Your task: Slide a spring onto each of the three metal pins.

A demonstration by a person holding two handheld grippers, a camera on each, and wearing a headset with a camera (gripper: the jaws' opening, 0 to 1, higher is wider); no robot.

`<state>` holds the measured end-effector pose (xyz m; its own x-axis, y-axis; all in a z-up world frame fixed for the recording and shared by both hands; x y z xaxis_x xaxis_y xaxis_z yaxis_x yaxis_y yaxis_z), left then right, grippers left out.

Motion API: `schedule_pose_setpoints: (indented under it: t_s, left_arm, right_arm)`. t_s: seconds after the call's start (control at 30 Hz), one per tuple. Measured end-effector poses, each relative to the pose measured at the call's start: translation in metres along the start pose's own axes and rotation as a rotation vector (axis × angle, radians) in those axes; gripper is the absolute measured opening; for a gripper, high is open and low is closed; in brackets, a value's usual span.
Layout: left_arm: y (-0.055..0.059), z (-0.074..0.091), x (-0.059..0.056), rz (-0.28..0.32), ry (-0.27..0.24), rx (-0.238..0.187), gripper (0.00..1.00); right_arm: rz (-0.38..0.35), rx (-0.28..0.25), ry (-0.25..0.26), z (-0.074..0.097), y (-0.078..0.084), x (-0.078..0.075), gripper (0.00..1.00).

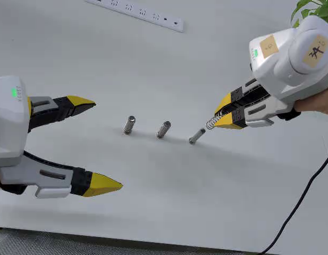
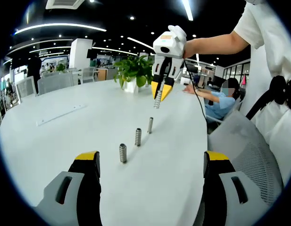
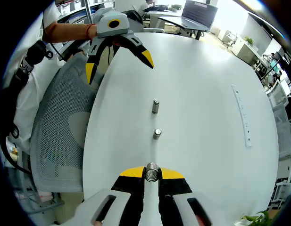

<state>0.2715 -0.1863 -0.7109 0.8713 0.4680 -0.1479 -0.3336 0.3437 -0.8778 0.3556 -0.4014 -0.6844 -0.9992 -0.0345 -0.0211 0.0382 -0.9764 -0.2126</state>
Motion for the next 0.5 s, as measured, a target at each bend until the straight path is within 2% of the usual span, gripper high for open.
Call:
schedule_pose_setpoints:
  t_s: [0.23, 0.5]
  left_arm:
    - [0.002, -0.003, 0.002, 0.018, 0.0, -0.008, 0.91]
    - [0.003, -0.005, 0.003, 0.028, -0.002, -0.02, 0.92]
  right_arm:
    - [-0.008, 0.025, -0.001, -0.019, 0.007, -0.007, 0.06]
    - [-0.015, 0.031, -0.016, -0.025, 0.007, -0.006, 0.06]
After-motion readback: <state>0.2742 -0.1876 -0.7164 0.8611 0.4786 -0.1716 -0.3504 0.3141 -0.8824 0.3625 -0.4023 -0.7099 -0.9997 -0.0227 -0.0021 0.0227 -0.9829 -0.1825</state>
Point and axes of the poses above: the centre of the closed fingertips' face, and the gripper's own axes: z roughly backward along the fingers, x roughly to its left, y roughly out of its underside, the point moved 5 cm from there along z, roughly backward along the fingers, and after that the axes turned 6 degrees about x, right-handed, at the moved point
